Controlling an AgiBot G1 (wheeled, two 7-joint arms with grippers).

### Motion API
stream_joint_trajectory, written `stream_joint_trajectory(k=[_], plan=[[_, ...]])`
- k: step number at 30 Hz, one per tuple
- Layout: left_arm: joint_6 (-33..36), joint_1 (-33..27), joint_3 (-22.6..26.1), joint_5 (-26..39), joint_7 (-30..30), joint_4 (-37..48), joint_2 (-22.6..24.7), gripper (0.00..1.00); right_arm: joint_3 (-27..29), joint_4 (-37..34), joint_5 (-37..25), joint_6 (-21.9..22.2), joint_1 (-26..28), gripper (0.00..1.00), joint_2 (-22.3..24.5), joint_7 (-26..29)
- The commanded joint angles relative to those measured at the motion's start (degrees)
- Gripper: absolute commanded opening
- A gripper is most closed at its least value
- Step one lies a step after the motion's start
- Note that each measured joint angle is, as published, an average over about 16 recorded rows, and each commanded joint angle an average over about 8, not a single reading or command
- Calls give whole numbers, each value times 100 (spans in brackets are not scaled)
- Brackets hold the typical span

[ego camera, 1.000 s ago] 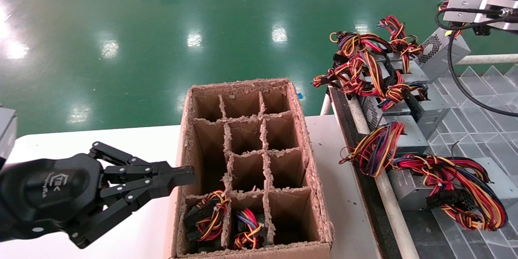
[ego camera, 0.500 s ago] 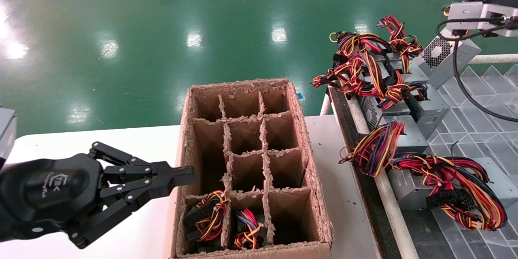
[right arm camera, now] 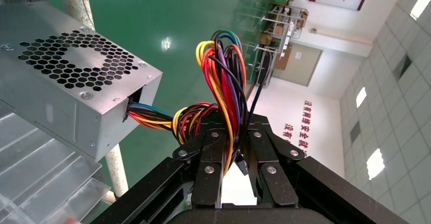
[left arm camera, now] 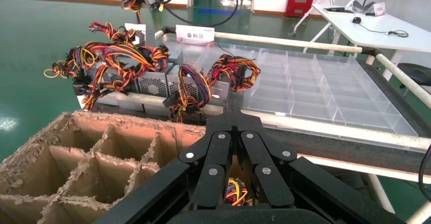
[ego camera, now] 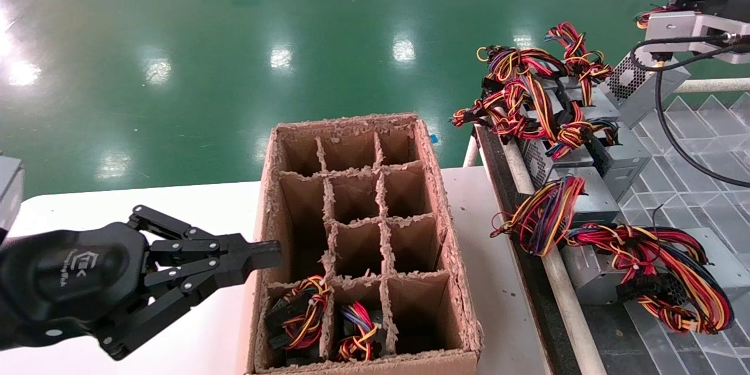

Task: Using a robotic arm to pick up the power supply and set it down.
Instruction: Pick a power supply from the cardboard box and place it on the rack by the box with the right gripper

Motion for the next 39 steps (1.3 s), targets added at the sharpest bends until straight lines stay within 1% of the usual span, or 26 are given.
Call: stream_joint_trajectory(k=[1, 9, 18, 23, 30, 31, 32, 37, 38, 39], plan=[[0, 0, 0, 0, 0, 0, 0, 0, 0, 12, 0, 2, -8, 0, 9, -31], [0, 0, 0, 0, 0, 0, 0, 0, -24, 136, -22, -57, -71, 0, 89, -161], [0, 0, 0, 0, 0, 0, 0, 0, 65, 579, 198, -254, -283, 0, 223, -407], [0, 0, 0, 0, 0, 0, 0, 0, 82, 670, 270, -305, -378, 0, 151, -420], [0, 0, 0, 0, 0, 0, 0, 0, 64, 550, 277, -368, -367, 1, 15, -322], [0, 0, 0, 0, 0, 0, 0, 0, 51, 504, 259, -379, -348, 6, -12, -299], [0, 0, 0, 0, 0, 0, 0, 0, 33, 455, 232, -387, -326, 17, -42, -279], [0, 0, 0, 0, 0, 0, 0, 0, -74, 169, 69, -455, -185, 79, -194, -155], [0, 0, 0, 0, 0, 0, 0, 0, -91, 122, 45, -479, -157, 91, -217, -131], [0, 0, 0, 0, 0, 0, 0, 0, -104, 83, 26, -502, -133, 98, -236, -111]])
